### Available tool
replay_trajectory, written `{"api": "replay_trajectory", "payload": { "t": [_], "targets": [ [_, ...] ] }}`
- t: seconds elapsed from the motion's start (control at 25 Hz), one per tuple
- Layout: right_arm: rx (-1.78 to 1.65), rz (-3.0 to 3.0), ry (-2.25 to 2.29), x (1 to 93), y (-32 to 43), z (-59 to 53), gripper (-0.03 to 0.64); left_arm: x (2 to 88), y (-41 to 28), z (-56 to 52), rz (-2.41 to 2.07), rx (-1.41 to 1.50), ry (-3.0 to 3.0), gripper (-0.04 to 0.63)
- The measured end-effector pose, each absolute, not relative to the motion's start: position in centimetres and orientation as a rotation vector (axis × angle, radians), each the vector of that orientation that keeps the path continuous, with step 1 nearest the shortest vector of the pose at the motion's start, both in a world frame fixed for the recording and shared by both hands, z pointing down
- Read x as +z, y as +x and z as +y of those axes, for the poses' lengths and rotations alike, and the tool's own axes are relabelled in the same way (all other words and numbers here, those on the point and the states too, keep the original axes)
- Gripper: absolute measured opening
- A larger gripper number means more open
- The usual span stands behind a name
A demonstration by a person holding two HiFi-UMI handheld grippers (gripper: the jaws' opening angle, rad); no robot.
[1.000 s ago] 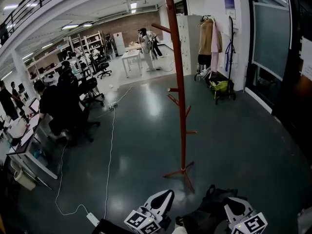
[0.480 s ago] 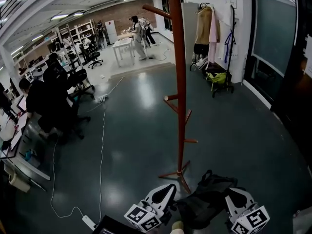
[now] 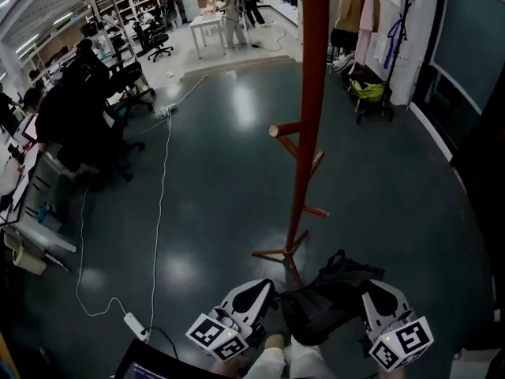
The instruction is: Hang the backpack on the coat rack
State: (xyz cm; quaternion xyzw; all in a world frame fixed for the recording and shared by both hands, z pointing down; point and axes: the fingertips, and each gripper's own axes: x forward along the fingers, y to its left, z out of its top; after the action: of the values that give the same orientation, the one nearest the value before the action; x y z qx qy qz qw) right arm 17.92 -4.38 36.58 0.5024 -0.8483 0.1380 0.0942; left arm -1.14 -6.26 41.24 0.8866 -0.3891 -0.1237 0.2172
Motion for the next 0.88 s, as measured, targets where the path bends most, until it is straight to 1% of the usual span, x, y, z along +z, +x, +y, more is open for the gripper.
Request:
{"api": "replay_trajectory", "payload": {
  "t": [0.32, 0.64, 0.88],
  "targets": [
    [0.364, -2.53, 1.257, 39.3, 17.7, -9.7, 0.029, 40.8, -1.4, -11.2, -1.276, -0.318, 2.407, 0.009],
    [0.38, -2.578, 1.167, 40.8, 18.6, -16.1, 0.029, 41.2, -0.2, -15.0, -1.407, -0.349, 2.366, 0.009],
    [0.401, -2.608, 1.142, 41.8, 17.6, -20.0, 0.029, 43.6, -0.7, -15.8, -1.448, -0.357, 2.313, 0.009]
  ]
}}
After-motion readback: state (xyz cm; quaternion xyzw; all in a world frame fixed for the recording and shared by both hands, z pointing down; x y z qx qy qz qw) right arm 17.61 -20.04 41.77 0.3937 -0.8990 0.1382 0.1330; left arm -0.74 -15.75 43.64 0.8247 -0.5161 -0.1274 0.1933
